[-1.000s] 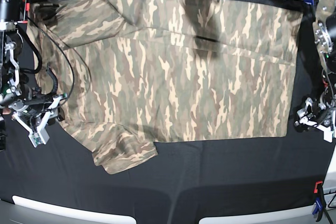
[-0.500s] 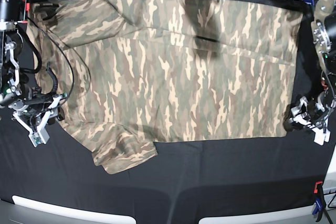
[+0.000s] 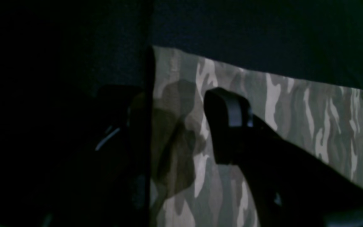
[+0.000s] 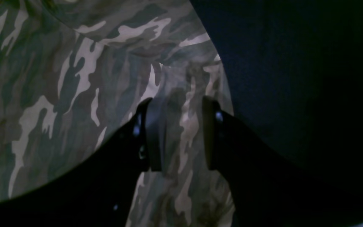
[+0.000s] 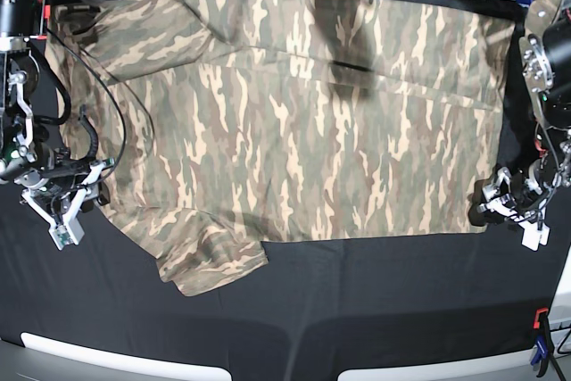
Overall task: Layout the t-shirt on the table in an organized manner, then fold the t-shirt properly
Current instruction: 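Move both grippers down to the shirt's hem corners, then grasp the hem corners with both grippers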
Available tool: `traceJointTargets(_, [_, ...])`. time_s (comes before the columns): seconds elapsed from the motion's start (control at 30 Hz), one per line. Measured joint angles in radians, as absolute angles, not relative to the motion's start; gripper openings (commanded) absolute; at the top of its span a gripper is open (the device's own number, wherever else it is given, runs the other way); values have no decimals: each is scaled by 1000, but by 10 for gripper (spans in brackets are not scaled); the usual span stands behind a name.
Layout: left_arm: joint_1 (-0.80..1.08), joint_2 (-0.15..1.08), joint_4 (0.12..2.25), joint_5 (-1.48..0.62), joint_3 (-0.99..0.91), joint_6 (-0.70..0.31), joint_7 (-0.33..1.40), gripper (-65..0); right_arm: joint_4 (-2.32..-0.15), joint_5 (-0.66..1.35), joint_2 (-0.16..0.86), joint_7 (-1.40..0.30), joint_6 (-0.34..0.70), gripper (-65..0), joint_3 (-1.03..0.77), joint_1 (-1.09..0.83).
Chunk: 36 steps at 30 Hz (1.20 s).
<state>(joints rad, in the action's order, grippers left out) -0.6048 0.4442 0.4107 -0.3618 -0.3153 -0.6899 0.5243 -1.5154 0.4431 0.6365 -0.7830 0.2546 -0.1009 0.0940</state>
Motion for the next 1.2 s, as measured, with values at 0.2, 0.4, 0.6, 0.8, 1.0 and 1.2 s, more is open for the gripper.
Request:
traceJointTargets(0.2, [-607,440,411,-363,-315,-693,547,-360,-1515,443,637,-781,255,-463,-101,94])
traceJointTargets(0.4, [-608,401,414,-366,-315,-691,543,-360,-1515,443,637,-779,255,-463,-101,94])
traceJointTargets(0.6, [-607,401,414,-369,-315,-693,564,-413,-1515,443,637,-758,255,-463,-101,94])
traceJointTargets(0.8, [-604,413,414,-361,-315,-692,573,-650,-1515,443,637,-654,255,-463,-101,94])
traceJointTargets(1.0, [-604,416,414,-361,-315,-690,562,-650,-1515,442,636,-657,256,-463,-101,101])
traceJointTargets(1.2, [-599,416,414,-363,-315,-692,556,-650,-1390,443,633,-682,337,-404,-102,247])
